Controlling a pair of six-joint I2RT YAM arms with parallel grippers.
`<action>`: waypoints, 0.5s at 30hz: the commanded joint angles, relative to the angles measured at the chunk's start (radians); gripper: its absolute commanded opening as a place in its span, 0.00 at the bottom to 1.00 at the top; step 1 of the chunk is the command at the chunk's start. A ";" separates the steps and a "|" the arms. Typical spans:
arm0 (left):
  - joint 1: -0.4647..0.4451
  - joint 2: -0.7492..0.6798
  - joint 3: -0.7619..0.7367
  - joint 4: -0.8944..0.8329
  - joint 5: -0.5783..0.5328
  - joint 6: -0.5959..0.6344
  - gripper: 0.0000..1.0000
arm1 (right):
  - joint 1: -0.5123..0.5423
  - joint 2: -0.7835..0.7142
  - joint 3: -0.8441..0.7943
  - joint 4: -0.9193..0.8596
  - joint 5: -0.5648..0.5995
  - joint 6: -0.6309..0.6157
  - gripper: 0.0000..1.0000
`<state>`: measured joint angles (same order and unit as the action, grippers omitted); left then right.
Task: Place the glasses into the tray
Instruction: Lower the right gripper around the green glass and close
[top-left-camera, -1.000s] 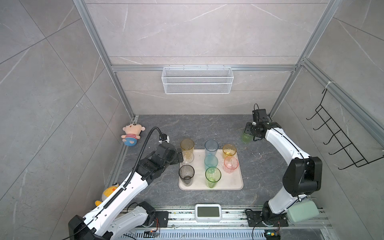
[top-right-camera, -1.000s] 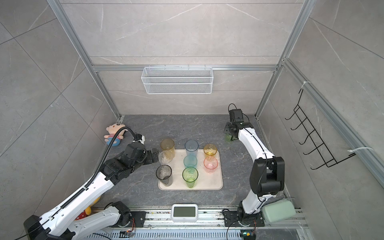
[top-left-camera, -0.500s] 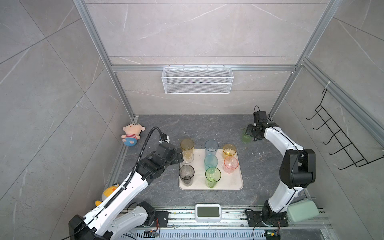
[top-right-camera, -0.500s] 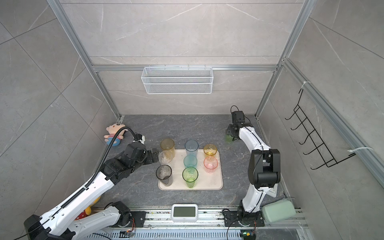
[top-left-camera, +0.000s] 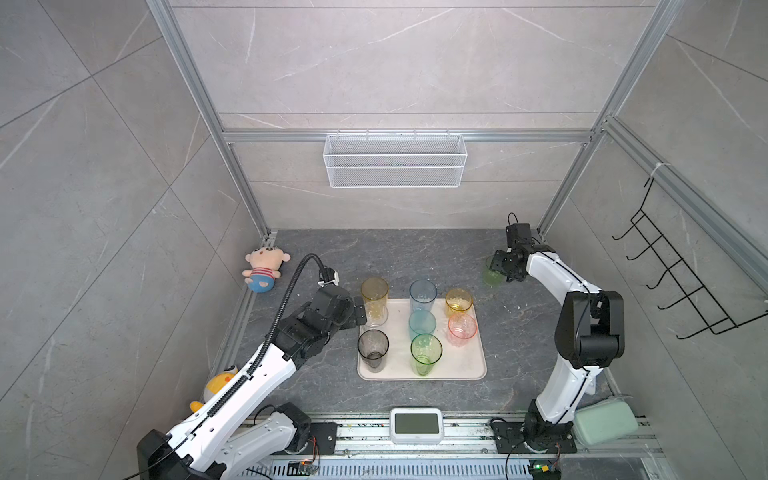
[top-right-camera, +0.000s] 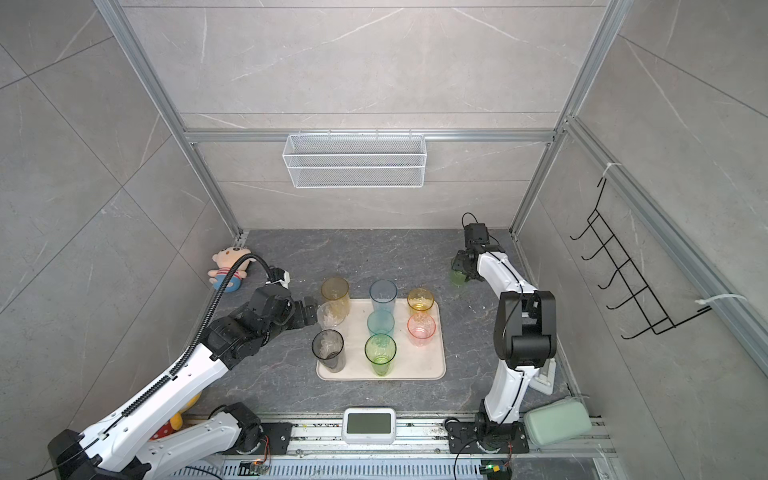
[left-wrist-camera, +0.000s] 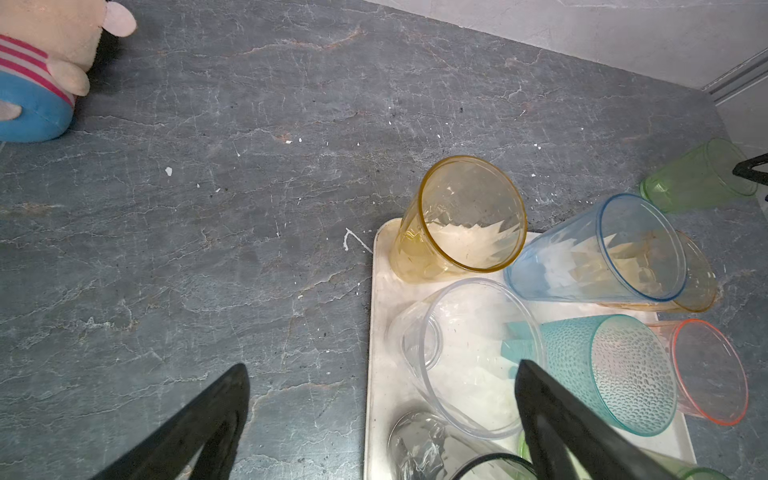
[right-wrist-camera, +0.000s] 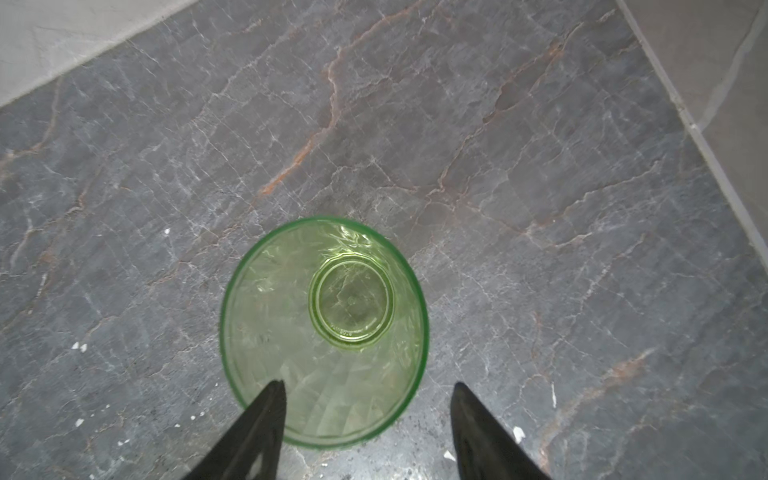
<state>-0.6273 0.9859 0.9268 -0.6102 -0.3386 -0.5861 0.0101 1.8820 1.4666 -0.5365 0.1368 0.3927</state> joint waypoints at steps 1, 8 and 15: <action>0.005 -0.021 -0.002 -0.012 -0.016 0.009 1.00 | -0.010 0.022 0.042 -0.032 -0.012 0.021 0.64; 0.005 -0.028 -0.003 -0.012 -0.013 0.002 1.00 | -0.017 0.050 0.056 -0.051 -0.029 0.021 0.62; 0.005 -0.036 -0.010 -0.007 -0.006 0.000 1.00 | -0.020 0.066 0.056 -0.054 -0.049 0.021 0.59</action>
<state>-0.6273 0.9688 0.9207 -0.6147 -0.3382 -0.5873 -0.0063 1.9274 1.5013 -0.5648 0.1020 0.4004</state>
